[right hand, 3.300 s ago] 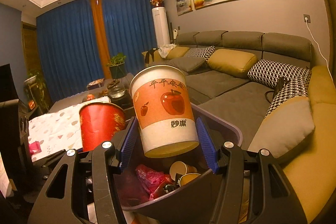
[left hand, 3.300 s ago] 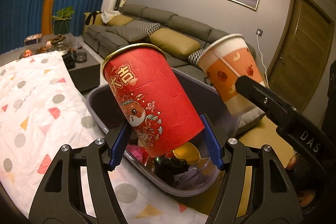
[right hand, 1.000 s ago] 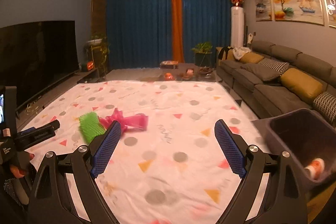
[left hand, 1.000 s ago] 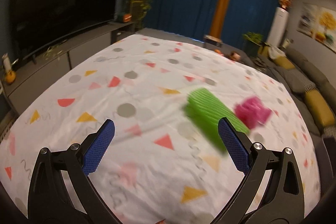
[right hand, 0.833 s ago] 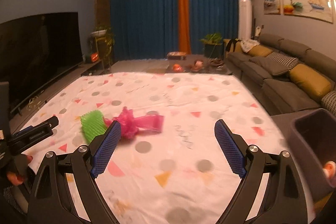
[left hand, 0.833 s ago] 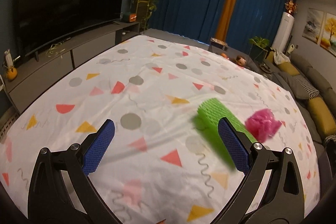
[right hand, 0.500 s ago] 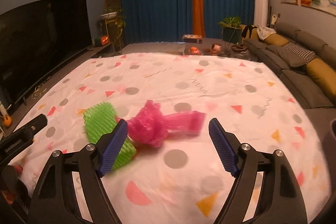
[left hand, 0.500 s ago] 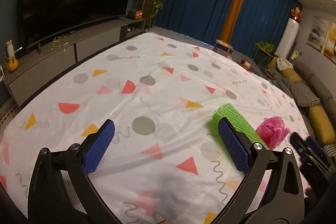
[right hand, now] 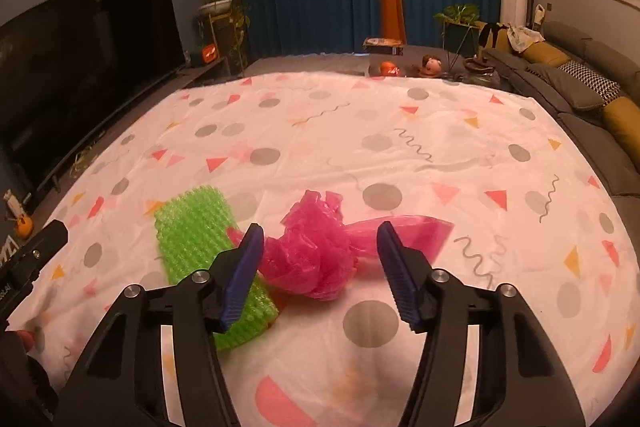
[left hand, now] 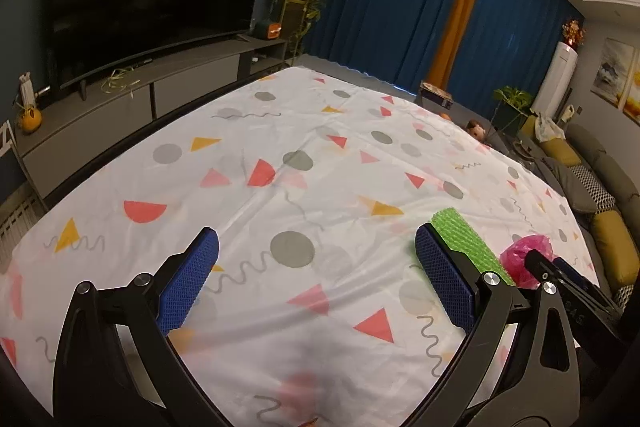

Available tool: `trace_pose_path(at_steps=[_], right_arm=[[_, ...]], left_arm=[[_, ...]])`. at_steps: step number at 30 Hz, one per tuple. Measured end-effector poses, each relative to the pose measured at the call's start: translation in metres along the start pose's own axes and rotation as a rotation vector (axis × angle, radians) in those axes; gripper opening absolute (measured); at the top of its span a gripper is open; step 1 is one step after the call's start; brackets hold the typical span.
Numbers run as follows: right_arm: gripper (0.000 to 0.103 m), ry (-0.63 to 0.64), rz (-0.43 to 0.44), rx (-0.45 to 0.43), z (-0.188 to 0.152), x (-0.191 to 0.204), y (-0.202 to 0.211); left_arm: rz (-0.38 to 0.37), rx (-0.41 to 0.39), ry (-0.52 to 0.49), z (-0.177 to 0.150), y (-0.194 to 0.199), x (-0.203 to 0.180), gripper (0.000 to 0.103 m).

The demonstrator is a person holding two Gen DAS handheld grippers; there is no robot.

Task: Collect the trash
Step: 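Grasp the pink plastic bag with the right tool, then grasp the green foam net with the left tool while the right tool holds the pink bag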

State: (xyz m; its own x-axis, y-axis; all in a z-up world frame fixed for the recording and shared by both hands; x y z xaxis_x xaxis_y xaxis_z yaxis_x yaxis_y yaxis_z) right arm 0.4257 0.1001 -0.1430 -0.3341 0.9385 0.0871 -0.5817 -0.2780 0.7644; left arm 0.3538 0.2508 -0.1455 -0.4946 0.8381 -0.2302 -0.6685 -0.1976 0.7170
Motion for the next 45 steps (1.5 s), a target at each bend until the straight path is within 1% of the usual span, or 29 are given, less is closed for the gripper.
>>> trace_pose_path(at_steps=[1, 3, 5, 6, 9, 13, 15, 17, 19, 22, 23, 26, 31, 35, 37, 38, 40, 42, 43, 44, 45], right_arm=[[0.050, 0.007, 0.002, 0.009, -0.001, 0.002, -0.002], [0.037, 0.021, 0.007, 0.031, -0.002, 0.004, -0.006], [0.033, 0.025, 0.012, 0.046, -0.003, 0.005, -0.009], [0.028, 0.023, 0.015, 0.047, -0.004, 0.004, -0.009], [0.023, 0.010, 0.026, 0.025, -0.003, 0.002, -0.005], [0.021, -0.019, -0.005, -0.028, -0.005, -0.009, 0.011], [0.021, -0.021, -0.015, -0.051, -0.008, -0.016, 0.024], [0.021, -0.025, -0.018, -0.079, -0.011, -0.023, 0.042], [0.021, -0.021, -0.030, -0.101, -0.014, -0.031, 0.058], [0.022, -0.013, -0.074, -0.147, -0.023, -0.052, 0.088], [0.022, -0.019, -0.092, -0.167, -0.026, -0.062, 0.098], [0.022, -0.057, -0.107, -0.205, -0.033, -0.085, 0.113], [0.022, -0.119, -0.052, -0.202, -0.040, -0.100, 0.113], [0.022, -0.112, -0.045, -0.219, -0.040, -0.100, 0.117], [0.022, -0.103, -0.049, -0.222, -0.042, -0.099, 0.117], [0.022, -0.099, -0.050, -0.222, -0.042, -0.099, 0.117], [0.022, -0.097, -0.052, -0.217, -0.043, -0.099, 0.115], [0.022, -0.098, -0.052, -0.212, -0.043, -0.099, 0.112], [0.022, -0.098, -0.053, -0.211, -0.043, -0.099, 0.112], [0.022, -0.097, -0.054, -0.208, -0.044, -0.099, 0.111], [0.022, -0.094, -0.055, -0.204, -0.044, -0.098, 0.110]], left_arm=[[-0.001, 0.001, -0.001, 0.000, 0.000, 0.000, 0.097], [-0.004, 0.006, -0.002, -0.001, -0.001, -0.001, 0.097], [-0.009, 0.008, -0.004, -0.002, -0.002, -0.001, 0.097], [-0.014, 0.010, -0.005, -0.002, -0.002, -0.002, 0.097], [-0.025, 0.016, -0.013, -0.004, -0.004, -0.006, 0.097], [-0.049, 0.025, -0.028, -0.005, -0.005, -0.012, 0.097], [-0.078, 0.032, -0.044, -0.007, -0.005, -0.019, 0.097], [-0.115, 0.040, -0.067, -0.011, -0.005, -0.029, 0.097], [-0.166, 0.067, -0.100, -0.019, -0.005, -0.045, 0.097], [-0.230, 0.103, -0.143, -0.032, -0.003, -0.067, 0.097], [-0.236, 0.107, -0.155, -0.035, -0.002, -0.072, 0.097], [-0.236, 0.127, -0.186, -0.043, -0.003, -0.090, 0.097], [-0.198, 0.138, -0.200, -0.052, -0.008, -0.109, 0.097], [-0.172, 0.174, -0.183, -0.052, -0.023, -0.118, 0.089], [-0.149, 0.200, -0.184, -0.052, -0.033, -0.123, 0.077], [-0.147, 0.212, -0.186, -0.054, -0.037, -0.125, 0.074], [-0.134, 0.239, -0.197, -0.057, -0.045, -0.128, 0.062], [-0.144, 0.260, -0.205, -0.059, -0.048, -0.129, 0.057], [-0.159, 0.259, -0.207, -0.058, -0.048, -0.131, 0.050], [-0.171, 0.266, -0.207, -0.059, -0.049, -0.131, 0.048], [-0.175, 0.265, -0.204, -0.058, -0.049, -0.130, 0.041]])
Point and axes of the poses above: each gripper's, at about its wrist camera, not at the fingertips, and y roughly against the way its jaws point, x to its left, z to its top, the point moved 9 cm from there along -y, roughly the way its jaws point, and after that the axes turned 10 degrees about x, right-handed, at the moved point
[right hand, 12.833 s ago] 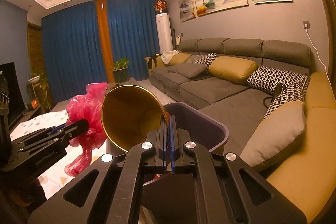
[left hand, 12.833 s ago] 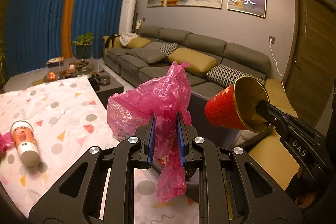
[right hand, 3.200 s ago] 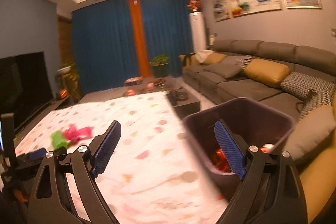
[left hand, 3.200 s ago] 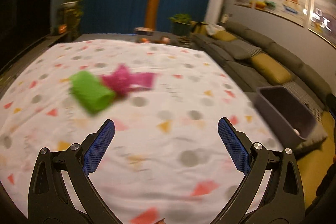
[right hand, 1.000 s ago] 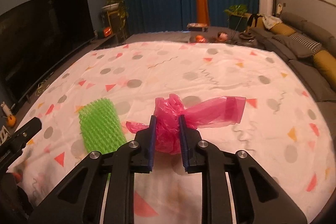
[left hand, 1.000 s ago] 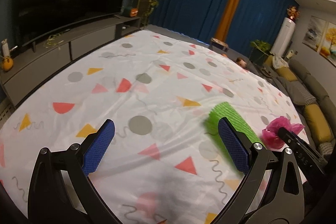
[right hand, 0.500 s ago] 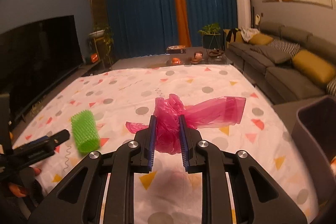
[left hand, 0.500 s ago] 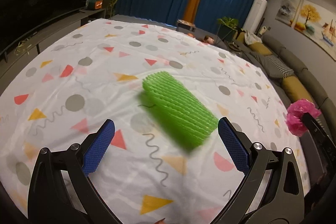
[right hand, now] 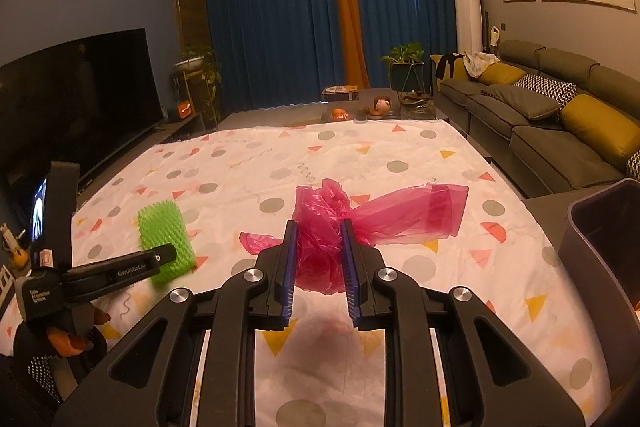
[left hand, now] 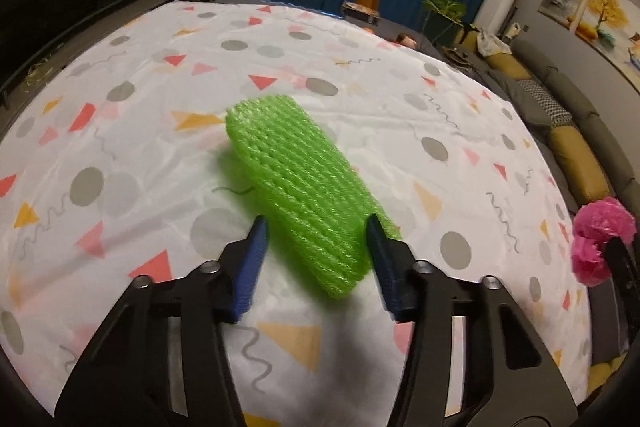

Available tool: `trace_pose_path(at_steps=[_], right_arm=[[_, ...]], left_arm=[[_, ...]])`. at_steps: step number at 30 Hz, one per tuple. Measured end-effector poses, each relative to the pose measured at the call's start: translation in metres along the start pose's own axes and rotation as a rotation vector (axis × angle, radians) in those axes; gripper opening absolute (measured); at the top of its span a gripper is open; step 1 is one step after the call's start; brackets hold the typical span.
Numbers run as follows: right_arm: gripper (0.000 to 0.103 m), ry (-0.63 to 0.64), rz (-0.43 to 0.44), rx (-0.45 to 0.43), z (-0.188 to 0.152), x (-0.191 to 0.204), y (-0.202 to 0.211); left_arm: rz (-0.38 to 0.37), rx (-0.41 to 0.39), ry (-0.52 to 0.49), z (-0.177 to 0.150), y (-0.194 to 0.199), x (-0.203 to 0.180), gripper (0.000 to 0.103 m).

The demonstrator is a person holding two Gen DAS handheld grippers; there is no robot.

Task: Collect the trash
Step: 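Grasp the green foam net with the left tool while the right tool holds the pink bag, then carry the green net and pink bag with both tools over the grey bin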

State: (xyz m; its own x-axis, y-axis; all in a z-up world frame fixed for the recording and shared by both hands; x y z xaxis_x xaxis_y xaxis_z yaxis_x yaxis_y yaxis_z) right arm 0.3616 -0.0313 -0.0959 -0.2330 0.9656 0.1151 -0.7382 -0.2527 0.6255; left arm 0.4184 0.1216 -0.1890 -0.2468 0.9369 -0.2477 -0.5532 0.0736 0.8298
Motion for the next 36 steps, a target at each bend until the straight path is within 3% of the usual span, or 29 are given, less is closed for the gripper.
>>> trace_pose_path(at_steps=[7, 22, 29, 36], right_arm=[[0.023, 0.021, -0.011, 0.012, -0.003, 0.004, -0.004], [0.023, 0.050, -0.005, 0.019, -0.007, 0.011, -0.008], [0.022, 0.044, 0.003, 0.026, -0.008, 0.013, -0.009], [0.022, 0.033, 0.039, 0.007, -0.009, 0.010, 0.019]], left_arm=[[-0.067, 0.000, -0.005, -0.001, 0.000, -0.004, 0.014], [0.033, -0.183, -0.078, 0.007, 0.048, -0.009, 0.012], [0.042, -0.207, -0.096, 0.000, 0.061, -0.017, 0.013], [0.049, -0.244, -0.131, -0.014, 0.085, -0.024, 0.012]])
Point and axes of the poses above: each gripper's, at about its wrist camera, not at the fingertips, and y roughly against the way its jaws point, x to its left, z to its top, the point moved 9 cm from there along -y, roughly the way its jaws point, and after that the axes turned 10 degrees about x, right-handed, at the moved point
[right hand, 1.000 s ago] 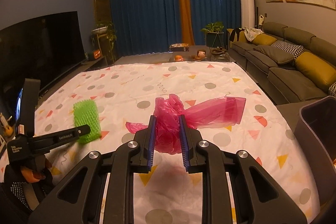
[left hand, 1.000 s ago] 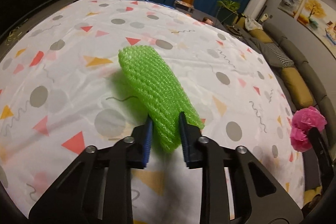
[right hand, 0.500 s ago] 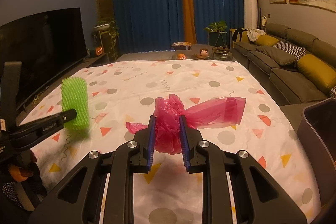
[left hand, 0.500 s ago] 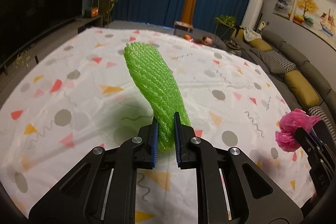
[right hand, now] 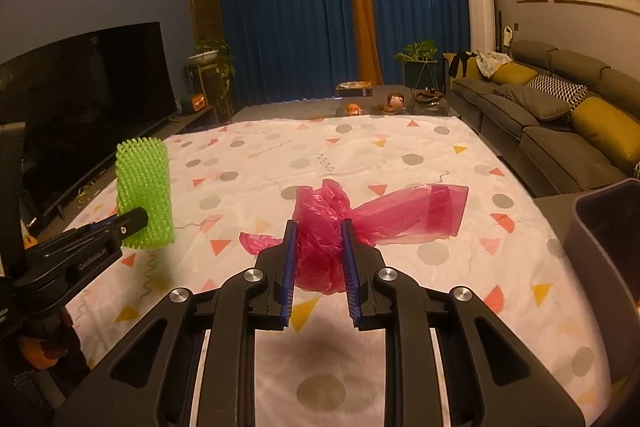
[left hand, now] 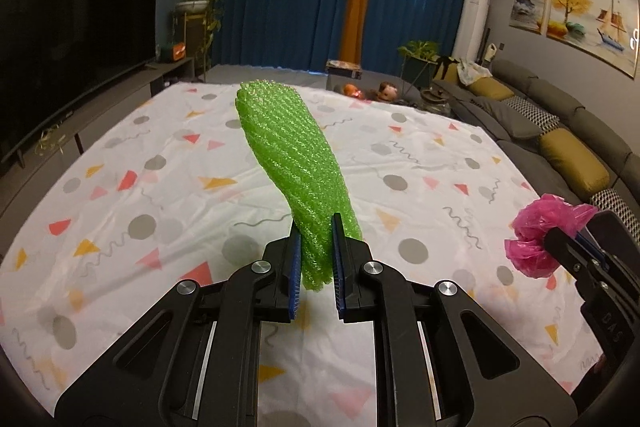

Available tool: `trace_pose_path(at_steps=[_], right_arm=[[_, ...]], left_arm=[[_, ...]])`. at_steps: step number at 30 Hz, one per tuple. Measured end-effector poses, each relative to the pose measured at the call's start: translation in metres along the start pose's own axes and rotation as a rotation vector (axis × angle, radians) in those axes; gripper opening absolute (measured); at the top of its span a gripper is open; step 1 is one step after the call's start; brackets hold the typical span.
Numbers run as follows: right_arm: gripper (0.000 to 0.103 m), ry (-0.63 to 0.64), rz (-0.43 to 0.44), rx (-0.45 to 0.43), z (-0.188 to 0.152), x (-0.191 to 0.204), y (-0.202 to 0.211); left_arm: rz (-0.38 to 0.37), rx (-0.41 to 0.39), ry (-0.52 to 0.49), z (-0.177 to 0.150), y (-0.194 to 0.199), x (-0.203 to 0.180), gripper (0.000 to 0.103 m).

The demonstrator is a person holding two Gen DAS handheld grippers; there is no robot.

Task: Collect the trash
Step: 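Carry the green net and pink bag with both tools over the grey bin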

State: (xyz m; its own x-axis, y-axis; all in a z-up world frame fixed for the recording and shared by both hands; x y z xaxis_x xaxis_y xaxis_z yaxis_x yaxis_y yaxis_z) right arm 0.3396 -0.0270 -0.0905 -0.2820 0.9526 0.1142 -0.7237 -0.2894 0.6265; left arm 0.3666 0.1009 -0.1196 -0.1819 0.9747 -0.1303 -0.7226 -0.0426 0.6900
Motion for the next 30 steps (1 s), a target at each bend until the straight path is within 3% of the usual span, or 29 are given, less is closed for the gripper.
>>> trace_pose_path(at_steps=[7, 16, 30], right_arm=[[0.022, 0.012, -0.011, -0.065, -0.007, -0.011, 0.054], [0.022, -0.001, -0.078, -0.105, -0.023, -0.043, 0.108], [0.022, -0.083, -0.196, -0.154, -0.035, -0.114, 0.157]], left_arm=[[-0.026, -0.044, -0.044, -0.009, 0.038, -0.025, 0.013], [-0.102, -0.083, -0.145, -0.028, 0.083, -0.089, 0.013], [-0.231, -0.088, -0.309, -0.056, 0.108, -0.202, 0.013]])
Point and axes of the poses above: each gripper's, at about its wrist camera, not at the fingertips, and y roughly against the way its jaws point, x to its left, z to its top, the point moved 9 cm from there along -y, roughly the way its jaws point, and after that the axes turned 10 degrees about x, right-handed, at the moved point
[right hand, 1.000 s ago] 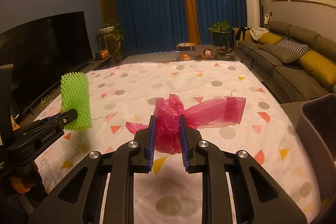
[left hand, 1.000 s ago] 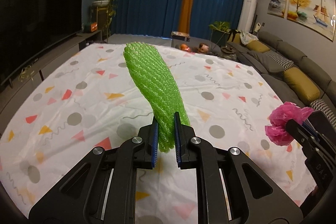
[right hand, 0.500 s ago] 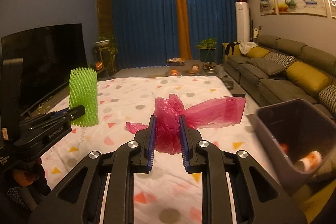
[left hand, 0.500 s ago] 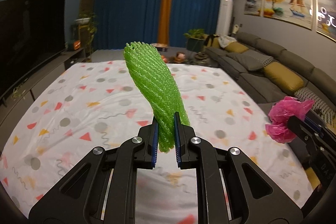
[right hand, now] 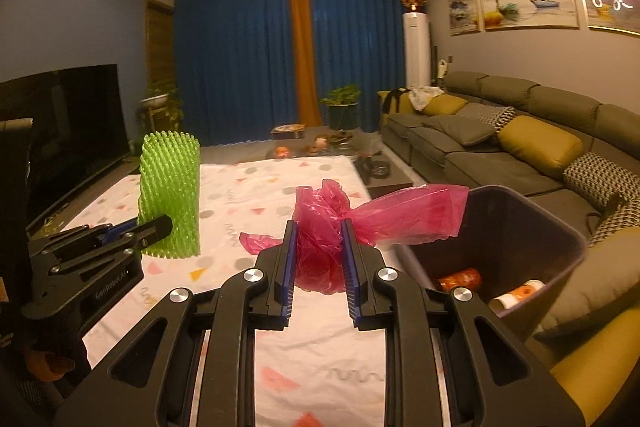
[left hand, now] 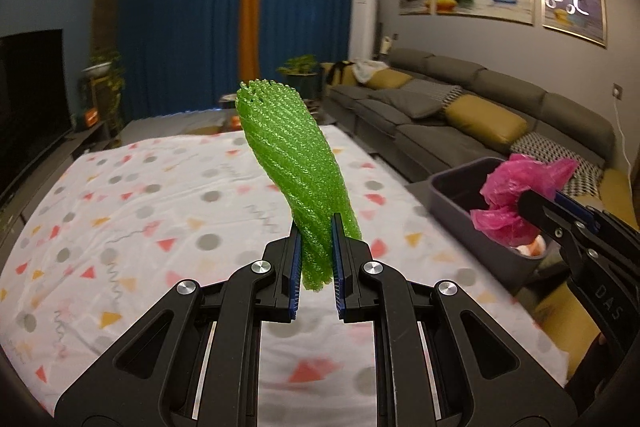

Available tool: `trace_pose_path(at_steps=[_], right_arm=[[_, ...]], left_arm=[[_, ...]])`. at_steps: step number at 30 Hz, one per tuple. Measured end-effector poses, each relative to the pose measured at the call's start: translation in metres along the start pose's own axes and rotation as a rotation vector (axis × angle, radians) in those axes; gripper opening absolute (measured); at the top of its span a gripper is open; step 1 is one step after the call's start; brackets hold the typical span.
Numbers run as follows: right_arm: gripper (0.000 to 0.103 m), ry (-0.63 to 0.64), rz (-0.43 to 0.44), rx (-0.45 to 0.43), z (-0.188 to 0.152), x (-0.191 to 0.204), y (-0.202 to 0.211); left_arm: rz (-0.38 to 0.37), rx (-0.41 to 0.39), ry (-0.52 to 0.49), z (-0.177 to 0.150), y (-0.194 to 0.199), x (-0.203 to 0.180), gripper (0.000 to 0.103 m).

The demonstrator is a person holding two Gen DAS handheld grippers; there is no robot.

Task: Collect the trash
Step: 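Carry the green net and pink bag with both tools over the grey bin, then open both tools to drop the green net and pink bag into the bin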

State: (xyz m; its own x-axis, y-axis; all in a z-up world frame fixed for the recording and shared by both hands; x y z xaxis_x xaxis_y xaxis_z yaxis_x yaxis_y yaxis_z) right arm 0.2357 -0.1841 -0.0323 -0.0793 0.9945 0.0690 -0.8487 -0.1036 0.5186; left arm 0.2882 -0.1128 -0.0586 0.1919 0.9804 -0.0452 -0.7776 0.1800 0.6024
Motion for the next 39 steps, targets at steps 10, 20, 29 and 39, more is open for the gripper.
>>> trace_pose_path(at_steps=[10, 20, 29, 39], right_arm=[[0.022, -0.084, -0.111, -0.039, 0.001, -0.064, 0.011], [0.022, -0.182, -0.208, -0.051, -0.001, -0.126, 0.008], [0.023, -0.226, -0.235, -0.051, -0.004, -0.148, -0.004], [0.024, -0.237, -0.248, -0.049, -0.002, -0.153, -0.014]], left_arm=[[-0.103, -0.019, -0.097, 0.017, -0.018, -0.075, 0.013], [-0.231, -0.014, -0.180, 0.032, -0.053, -0.152, 0.013], [-0.347, 0.015, -0.211, 0.036, -0.086, -0.200, 0.013], [-0.405, 0.047, -0.221, 0.031, -0.111, -0.216, 0.014]])
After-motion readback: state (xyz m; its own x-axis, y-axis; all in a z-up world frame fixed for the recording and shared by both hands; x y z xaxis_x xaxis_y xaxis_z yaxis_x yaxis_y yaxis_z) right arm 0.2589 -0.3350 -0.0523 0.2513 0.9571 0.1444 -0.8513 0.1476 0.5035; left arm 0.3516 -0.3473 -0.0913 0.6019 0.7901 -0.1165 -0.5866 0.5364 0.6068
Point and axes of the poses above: each gripper's, at about its wrist camera, not at the fingertips, and y roughly against the way its jaws point, x to its left, z to its top, the point moved 9 cm from there along -y, roughly the way its jaws point, and after that the axes turned 10 degrees about x, right-handed, at the moved point
